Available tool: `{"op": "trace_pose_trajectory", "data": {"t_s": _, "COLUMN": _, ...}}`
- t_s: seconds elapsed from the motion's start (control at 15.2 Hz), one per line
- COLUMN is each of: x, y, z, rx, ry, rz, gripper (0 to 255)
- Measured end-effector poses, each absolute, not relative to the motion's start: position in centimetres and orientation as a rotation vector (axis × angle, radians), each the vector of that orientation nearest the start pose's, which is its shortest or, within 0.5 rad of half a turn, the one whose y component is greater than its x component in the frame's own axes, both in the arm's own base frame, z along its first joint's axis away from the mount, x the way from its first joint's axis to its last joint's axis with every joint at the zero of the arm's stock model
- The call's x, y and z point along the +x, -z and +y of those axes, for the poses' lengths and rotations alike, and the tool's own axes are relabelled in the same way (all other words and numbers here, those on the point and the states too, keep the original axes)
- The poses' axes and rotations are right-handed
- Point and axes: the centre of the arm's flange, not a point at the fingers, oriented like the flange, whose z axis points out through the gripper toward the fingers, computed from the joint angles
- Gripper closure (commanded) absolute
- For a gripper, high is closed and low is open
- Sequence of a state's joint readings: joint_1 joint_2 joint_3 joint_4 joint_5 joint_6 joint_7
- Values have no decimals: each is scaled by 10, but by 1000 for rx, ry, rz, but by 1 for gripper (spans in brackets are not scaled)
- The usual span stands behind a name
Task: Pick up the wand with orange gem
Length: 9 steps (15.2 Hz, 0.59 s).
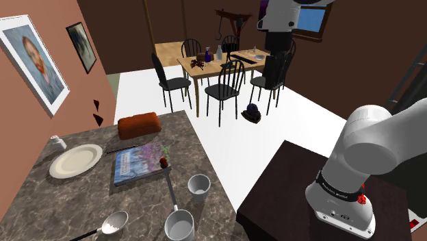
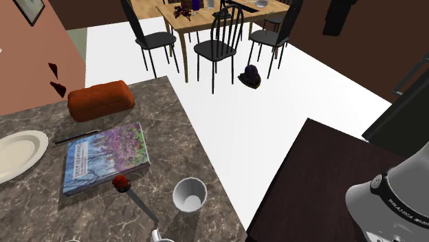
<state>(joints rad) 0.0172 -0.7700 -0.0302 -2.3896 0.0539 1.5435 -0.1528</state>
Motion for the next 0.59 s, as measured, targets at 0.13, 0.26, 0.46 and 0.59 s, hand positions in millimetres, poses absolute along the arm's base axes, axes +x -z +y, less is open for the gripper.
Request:
{"op": "trace_pose_trajectory", "data": {"t_s": 0.13, "x": 310, "y": -565, "z": 3, "rx": -3050, "ry": -111, "rz": -234, "gripper": 0}}
{"op": "trace_pose_trajectory", "data": {"t_s": 0.26, "x": 324, "y": -557, "z": 18, "rx": -3047, "ry": -124, "rz": -255, "gripper": 0}}
{"op": "trace_pose_trajectory", "data": {"t_s": 0.46, "x": 348, "y": -543, "z": 48, "rx": -3040, "ry": -146, "rz": -295, "gripper": 0}}
{"op": "trace_pose_trajectory", "data": {"t_s": 0.59, "x": 365, "y": -533, "z": 68, "rx": -3035, "ry": -161, "rz": -321, "gripper": 0}}
